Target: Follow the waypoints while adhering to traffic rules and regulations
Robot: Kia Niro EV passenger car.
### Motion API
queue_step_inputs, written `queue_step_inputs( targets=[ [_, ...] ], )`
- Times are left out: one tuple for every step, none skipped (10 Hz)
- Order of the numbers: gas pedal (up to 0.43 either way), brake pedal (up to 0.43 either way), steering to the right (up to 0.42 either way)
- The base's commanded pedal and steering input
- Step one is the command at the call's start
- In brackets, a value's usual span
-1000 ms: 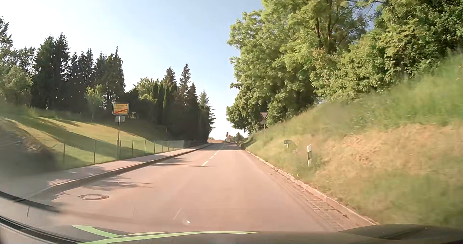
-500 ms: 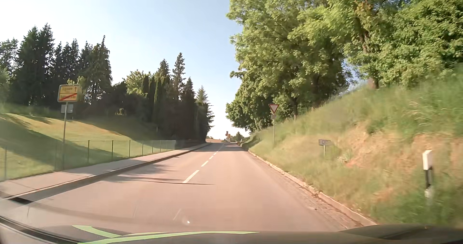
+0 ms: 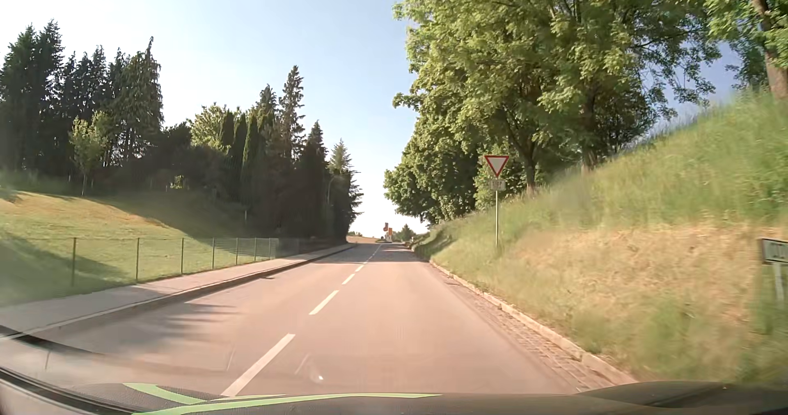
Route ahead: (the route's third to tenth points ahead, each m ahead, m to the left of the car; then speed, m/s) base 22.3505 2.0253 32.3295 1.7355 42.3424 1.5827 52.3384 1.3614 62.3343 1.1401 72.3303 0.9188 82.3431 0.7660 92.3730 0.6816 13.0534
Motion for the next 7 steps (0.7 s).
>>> queue_step_inputs(
  targets=[
    [0.189, 0.0, 0.0],
    [0.189, 0.0, 0.0],
    [0.189, 0.0, 0.0],
    [0.189, 0.0, 0.0],
    [0.189, 0.0, 0.0],
    [0.189, 0.0, 0.0],
    [0.189, 0.0, 0.0]
  ],
)
